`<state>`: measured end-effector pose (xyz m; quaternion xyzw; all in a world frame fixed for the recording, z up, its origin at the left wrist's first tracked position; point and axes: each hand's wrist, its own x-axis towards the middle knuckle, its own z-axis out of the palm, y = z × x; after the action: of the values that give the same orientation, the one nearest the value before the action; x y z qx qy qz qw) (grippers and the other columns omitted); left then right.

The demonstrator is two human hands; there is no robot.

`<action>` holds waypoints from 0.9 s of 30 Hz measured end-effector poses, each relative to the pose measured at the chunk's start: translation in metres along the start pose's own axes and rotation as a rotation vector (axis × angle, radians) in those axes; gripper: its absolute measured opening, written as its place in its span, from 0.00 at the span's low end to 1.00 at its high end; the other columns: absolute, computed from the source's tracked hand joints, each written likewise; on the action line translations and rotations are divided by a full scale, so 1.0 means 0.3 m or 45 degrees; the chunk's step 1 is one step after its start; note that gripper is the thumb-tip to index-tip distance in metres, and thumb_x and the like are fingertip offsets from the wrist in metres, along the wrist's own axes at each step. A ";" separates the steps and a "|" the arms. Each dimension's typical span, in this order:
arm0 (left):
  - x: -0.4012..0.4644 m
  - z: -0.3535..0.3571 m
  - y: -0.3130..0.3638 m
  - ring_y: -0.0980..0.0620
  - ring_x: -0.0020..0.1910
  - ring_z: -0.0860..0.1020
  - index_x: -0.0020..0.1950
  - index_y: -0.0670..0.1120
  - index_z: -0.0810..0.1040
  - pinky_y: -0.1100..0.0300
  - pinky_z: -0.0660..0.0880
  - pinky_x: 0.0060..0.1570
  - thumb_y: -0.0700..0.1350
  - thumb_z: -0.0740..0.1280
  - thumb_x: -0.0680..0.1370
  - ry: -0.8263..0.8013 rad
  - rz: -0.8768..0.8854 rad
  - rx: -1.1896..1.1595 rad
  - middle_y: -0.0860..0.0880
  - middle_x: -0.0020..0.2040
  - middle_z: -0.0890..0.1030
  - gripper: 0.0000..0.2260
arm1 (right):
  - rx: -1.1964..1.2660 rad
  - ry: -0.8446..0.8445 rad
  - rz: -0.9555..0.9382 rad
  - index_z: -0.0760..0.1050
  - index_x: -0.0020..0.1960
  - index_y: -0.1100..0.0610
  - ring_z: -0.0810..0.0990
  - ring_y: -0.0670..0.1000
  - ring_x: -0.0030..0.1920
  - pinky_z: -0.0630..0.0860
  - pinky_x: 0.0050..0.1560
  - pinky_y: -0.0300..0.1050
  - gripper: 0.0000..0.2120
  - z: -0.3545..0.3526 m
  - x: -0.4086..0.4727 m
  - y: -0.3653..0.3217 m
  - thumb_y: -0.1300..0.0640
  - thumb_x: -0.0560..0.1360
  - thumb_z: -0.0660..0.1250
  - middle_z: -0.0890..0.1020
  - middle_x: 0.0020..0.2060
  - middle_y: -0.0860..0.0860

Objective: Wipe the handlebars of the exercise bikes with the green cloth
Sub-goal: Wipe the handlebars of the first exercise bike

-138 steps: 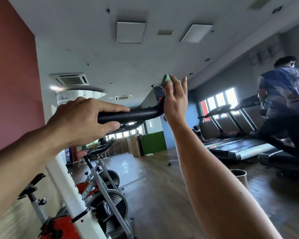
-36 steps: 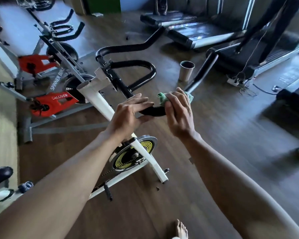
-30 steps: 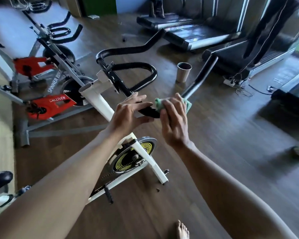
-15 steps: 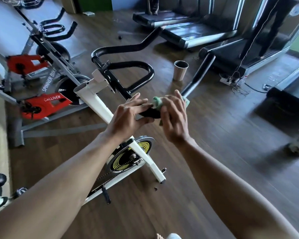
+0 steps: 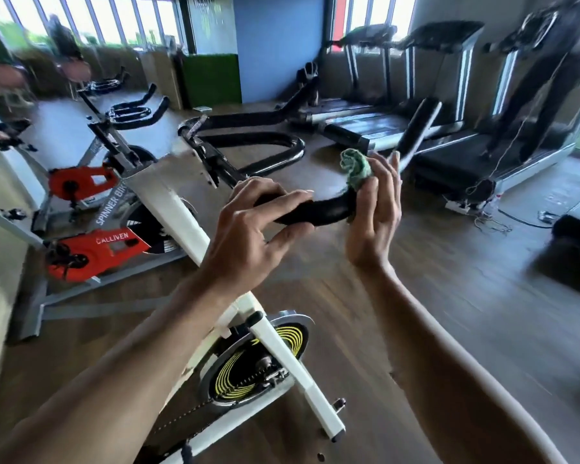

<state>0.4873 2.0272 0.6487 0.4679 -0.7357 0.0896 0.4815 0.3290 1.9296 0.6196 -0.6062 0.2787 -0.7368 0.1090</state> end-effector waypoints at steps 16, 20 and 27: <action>-0.024 0.077 -0.079 0.56 0.49 0.79 0.64 0.63 0.77 0.52 0.76 0.56 0.65 0.63 0.73 0.281 0.313 0.180 0.56 0.46 0.77 0.21 | 0.405 0.539 -0.433 0.75 0.64 0.61 0.73 0.63 0.65 0.65 0.66 0.68 0.18 0.147 -0.043 0.110 0.56 0.82 0.53 0.78 0.60 0.53; -0.022 0.083 -0.070 0.56 0.50 0.81 0.62 0.63 0.78 0.52 0.77 0.54 0.62 0.64 0.73 0.308 0.368 0.162 0.52 0.49 0.82 0.18 | 0.352 0.446 -0.764 0.72 0.68 0.54 0.67 0.64 0.71 0.59 0.74 0.61 0.19 0.202 -0.133 0.084 0.49 0.84 0.50 0.74 0.65 0.59; -0.017 0.079 -0.087 0.54 0.53 0.80 0.60 0.70 0.76 0.48 0.76 0.61 0.67 0.64 0.70 0.274 0.294 0.130 0.52 0.52 0.82 0.19 | 0.401 0.616 -0.583 0.73 0.64 0.58 0.70 0.53 0.69 0.62 0.71 0.64 0.19 0.194 0.004 0.191 0.50 0.84 0.49 0.78 0.60 0.56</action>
<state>0.4932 2.0023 0.6239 0.3917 -0.7234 0.2313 0.5194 0.3740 1.8657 0.5958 -0.4368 0.0366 -0.8981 -0.0356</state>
